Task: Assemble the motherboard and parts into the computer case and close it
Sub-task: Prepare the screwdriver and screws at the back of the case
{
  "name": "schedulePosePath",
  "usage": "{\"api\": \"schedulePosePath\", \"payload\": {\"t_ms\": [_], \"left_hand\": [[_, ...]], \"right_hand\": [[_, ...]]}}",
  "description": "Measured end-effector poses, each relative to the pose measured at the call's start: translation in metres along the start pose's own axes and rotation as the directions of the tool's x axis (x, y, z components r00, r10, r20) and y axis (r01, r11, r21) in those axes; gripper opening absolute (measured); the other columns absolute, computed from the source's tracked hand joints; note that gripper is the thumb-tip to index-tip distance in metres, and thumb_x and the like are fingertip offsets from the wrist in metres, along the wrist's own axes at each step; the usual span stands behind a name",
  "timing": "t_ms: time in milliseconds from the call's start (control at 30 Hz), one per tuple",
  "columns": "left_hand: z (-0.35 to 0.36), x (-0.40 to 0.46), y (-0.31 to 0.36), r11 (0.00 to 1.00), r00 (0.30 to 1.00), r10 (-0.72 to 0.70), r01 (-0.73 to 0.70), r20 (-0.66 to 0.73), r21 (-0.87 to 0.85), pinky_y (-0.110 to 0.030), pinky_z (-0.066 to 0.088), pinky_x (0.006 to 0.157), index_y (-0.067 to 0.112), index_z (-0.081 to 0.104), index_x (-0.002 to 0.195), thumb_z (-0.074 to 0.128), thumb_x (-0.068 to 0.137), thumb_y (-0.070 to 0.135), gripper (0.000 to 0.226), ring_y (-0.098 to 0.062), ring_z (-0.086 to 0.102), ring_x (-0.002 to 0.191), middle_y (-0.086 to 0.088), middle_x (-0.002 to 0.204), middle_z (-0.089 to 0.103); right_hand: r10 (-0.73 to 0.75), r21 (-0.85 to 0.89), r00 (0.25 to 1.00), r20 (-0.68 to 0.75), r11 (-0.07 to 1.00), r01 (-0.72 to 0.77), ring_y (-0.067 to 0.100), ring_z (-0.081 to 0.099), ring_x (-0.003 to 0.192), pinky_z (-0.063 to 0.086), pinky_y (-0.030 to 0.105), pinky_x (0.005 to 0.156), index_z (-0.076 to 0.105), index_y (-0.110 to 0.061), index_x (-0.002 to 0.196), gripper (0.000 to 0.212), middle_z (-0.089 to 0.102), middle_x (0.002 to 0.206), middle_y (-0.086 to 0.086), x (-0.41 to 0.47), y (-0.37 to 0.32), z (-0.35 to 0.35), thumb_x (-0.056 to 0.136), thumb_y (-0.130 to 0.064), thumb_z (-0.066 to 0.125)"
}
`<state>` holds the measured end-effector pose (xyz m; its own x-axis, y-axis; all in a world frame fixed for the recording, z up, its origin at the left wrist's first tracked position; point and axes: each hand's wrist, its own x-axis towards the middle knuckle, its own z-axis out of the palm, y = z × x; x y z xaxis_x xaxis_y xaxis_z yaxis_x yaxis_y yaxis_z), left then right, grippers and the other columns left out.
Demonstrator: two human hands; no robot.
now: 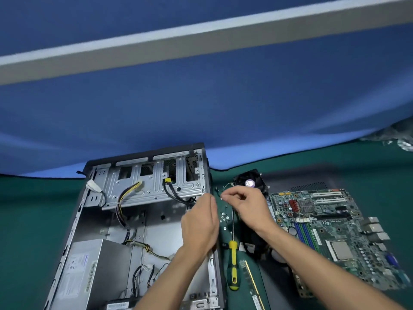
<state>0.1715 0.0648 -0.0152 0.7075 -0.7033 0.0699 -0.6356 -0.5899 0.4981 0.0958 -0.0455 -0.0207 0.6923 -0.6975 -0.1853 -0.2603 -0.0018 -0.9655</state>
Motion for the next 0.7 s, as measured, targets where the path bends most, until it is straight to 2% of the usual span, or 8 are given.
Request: {"api": "schedulePosePath", "payload": {"t_ms": [100,200,267,367,433,500,600,700], "left_hand": [[-0.007,0.008,0.006,0.99,0.991,0.042,-0.025,0.123,-0.136,-0.033,0.03,0.059,0.021,0.04,0.078,0.027,0.102,0.031,0.028,-0.017,0.047,0.063,0.006,0.065,0.049],[-0.012,0.012,0.016,0.926,0.984,-0.057,0.117,0.171,-0.359,-0.034,0.038,0.063,0.016,0.049,0.076,0.03,0.102,0.025,0.034,-0.015,0.051,0.066,0.002,0.069,0.055],[-0.015,0.018,0.017,0.885,0.965,-0.124,0.214,0.232,-0.415,-0.033,0.036,0.058,0.015,0.048,0.068,0.03,0.102,0.02,0.039,-0.017,0.047,0.059,-0.001,0.064,0.053],[-0.02,0.023,0.013,0.843,0.929,-0.204,0.327,0.31,-0.426,-0.031,0.028,0.054,0.015,0.039,0.062,0.03,0.101,0.016,0.04,-0.019,0.037,0.053,-0.006,0.058,0.044],[-0.024,0.022,0.01,0.791,0.919,-0.253,0.377,0.303,-0.482,-0.029,0.025,0.05,0.015,0.037,0.061,0.032,0.1,0.014,0.039,-0.016,0.032,0.049,-0.002,0.054,0.041],[-0.026,0.019,0.006,0.758,0.917,-0.286,0.394,0.278,-0.52,-0.027,0.025,0.047,0.014,0.037,0.062,0.036,0.1,0.017,0.038,-0.014,0.031,0.046,0.0,0.052,0.039],[-0.03,0.013,0.0,0.725,0.902,-0.315,0.429,0.295,-0.538,-0.02,0.029,0.042,0.01,0.041,0.063,0.047,0.098,0.017,0.036,-0.009,0.034,0.039,0.001,0.047,0.043],[-0.034,0.009,-0.003,0.682,0.874,-0.33,0.482,0.356,-0.551,-0.017,0.029,0.035,0.001,0.055,0.07,0.05,0.095,0.008,0.026,-0.008,0.039,0.033,0.001,0.045,0.051]], "right_hand": [[-0.008,0.071,1.0,0.03,0.997,0.006,-0.003,0.047,0.05,0.04,0.009,0.055,0.07,-0.029,0.071,0.024,0.055,0.051,-0.014,-0.007,-0.014,0.0,0.085,-0.009,0.068],[0.014,0.152,0.999,0.033,0.988,-0.019,0.003,0.048,0.048,0.041,0.015,0.052,0.07,-0.022,0.072,0.023,0.056,0.051,-0.011,-0.009,-0.02,0.006,0.086,-0.004,0.066],[0.044,0.18,0.999,0.016,0.983,-0.046,0.009,0.047,0.048,0.039,0.021,0.05,0.069,-0.02,0.07,0.021,0.057,0.051,-0.008,-0.006,-0.019,0.011,0.083,-0.003,0.068],[0.118,0.203,0.992,-0.039,0.973,-0.108,0.007,0.046,0.044,0.038,0.02,0.045,0.061,-0.015,0.073,0.016,0.053,0.049,-0.009,-0.004,-0.012,0.013,0.079,-0.015,0.076],[0.241,0.214,0.97,-0.02,0.949,-0.231,0.009,0.049,0.043,0.039,0.021,0.043,0.059,-0.012,0.075,0.022,0.055,0.052,-0.007,-0.005,0.0,0.008,0.083,-0.029,0.071],[0.366,-0.037,0.93,-0.003,0.93,-0.366,0.013,0.053,0.046,0.042,0.024,0.049,0.055,-0.014,0.068,0.029,0.057,0.057,-0.001,-0.006,0.017,0.004,0.089,-0.032,0.063],[0.501,-0.627,0.863,0.06,0.692,-0.358,0.015,0.055,0.059,0.043,0.024,0.059,0.051,-0.016,0.065,0.032,0.055,0.064,-0.001,-0.011,0.041,0.012,0.093,-0.03,0.056],[0.591,-0.811,0.804,0.069,0.502,-0.3,0.015,0.062,0.083,0.048,0.024,0.073,0.063,-0.013,0.096,0.018,0.066,0.094,-0.002,-0.015,0.056,0.032,0.095,-0.028,0.053]]}}
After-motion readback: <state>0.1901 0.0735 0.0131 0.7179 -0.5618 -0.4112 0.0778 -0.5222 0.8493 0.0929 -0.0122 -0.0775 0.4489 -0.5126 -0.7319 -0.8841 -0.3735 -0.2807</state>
